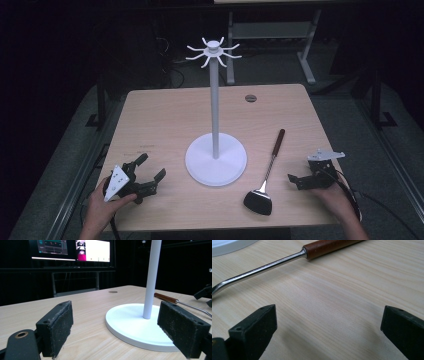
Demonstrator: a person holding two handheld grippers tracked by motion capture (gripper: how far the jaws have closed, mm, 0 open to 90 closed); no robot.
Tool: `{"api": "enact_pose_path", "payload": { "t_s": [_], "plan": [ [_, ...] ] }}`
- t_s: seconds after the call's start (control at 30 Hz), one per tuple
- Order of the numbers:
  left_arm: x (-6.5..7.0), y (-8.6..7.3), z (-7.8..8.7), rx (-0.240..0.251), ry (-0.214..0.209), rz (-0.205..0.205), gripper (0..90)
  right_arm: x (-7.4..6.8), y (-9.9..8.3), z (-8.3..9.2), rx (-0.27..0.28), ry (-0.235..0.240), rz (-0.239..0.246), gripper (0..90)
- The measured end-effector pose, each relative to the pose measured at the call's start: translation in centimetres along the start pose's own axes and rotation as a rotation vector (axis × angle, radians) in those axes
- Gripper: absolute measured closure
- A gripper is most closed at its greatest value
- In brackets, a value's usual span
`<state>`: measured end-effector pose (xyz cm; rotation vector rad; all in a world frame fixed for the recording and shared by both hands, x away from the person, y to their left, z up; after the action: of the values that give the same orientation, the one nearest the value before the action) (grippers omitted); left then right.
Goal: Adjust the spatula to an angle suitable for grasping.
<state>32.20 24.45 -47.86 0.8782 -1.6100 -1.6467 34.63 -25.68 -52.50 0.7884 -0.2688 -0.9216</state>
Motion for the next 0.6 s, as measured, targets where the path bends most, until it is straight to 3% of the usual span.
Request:
{"api": "enact_pose_path", "payload": {
  "t_s": [0.2,0.6],
  "plan": [
    [0.1,0.0,0.0,-0.002,-0.002,0.003,12.9,0.0,0.7,0.3,0.004,-0.013,0.003,0.5],
    [0.1,0.0,0.0,0.005,-0.003,0.006,12.9,0.6,3.5,-0.5,0.042,0.031,-0.006,15.9]
  ]
}}
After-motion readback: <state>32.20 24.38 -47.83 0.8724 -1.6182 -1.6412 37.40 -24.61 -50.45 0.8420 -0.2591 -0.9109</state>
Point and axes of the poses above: each handheld gripper's, and its own axes: z roughly backward along the jaws, y roughly out of its top, x roughly to its right, the point moved 7 cm from there along -z, roughly forward along the jaws, and after that the axes turned 6 degrees about y, right-handed, at the moved point
